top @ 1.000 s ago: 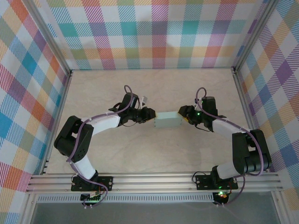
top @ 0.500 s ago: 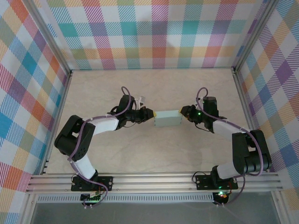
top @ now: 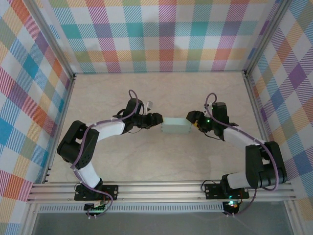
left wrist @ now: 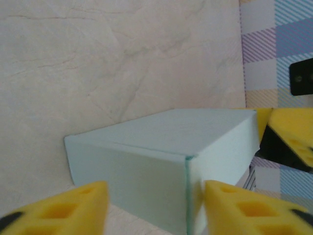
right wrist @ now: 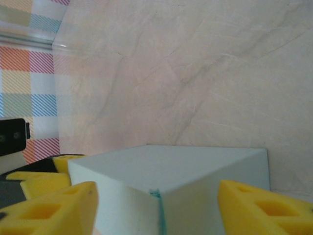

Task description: Fold the paper box

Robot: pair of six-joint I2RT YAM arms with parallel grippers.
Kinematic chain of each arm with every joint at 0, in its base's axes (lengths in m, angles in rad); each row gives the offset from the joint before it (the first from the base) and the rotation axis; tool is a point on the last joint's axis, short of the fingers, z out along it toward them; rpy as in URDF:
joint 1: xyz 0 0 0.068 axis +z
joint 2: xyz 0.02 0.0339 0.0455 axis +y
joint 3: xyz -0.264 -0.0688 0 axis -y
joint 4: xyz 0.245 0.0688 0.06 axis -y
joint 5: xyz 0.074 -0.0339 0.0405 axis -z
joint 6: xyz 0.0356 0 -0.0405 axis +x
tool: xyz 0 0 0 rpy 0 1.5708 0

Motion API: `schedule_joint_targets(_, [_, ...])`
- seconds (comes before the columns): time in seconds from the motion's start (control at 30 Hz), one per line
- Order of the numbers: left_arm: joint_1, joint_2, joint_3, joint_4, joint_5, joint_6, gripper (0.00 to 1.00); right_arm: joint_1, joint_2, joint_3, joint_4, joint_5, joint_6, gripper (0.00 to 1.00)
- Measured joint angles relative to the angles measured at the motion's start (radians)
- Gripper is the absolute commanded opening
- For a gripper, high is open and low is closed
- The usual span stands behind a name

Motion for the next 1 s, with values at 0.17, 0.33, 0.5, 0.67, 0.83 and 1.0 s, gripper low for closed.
schedule_joint_targets(0.17, [-0.001,-0.016,0.07,-0.128,-0.034,0.053,0.88,0.0,-0.006,0.089,-0.121,0.05,-0.021,0.85])
schedule_joint_targets(0.33, [-0.002,-0.087,0.098,-0.163,-0.064,0.24,0.92,0.0,-0.04,0.131,-0.221,0.109,-0.087,0.91])
schedule_joint_targets(0.5, [-0.003,-0.1,0.169,-0.246,-0.053,0.668,0.88,0.0,-0.072,0.131,-0.285,0.162,-0.15,0.93])
schedule_joint_targets(0.67, [-0.006,-0.003,0.323,-0.434,0.006,1.086,0.83,-0.001,-0.094,0.121,-0.289,0.172,-0.186,0.93])
schedule_joint_targets(0.83, [-0.007,0.07,0.362,-0.56,0.006,1.343,0.71,-0.002,-0.118,0.074,-0.29,0.172,-0.202,0.93])
schedule_joint_targets(1.0, [-0.008,0.144,0.435,-0.664,0.002,1.484,0.6,-0.003,-0.121,0.058,-0.29,0.172,-0.216,0.93])
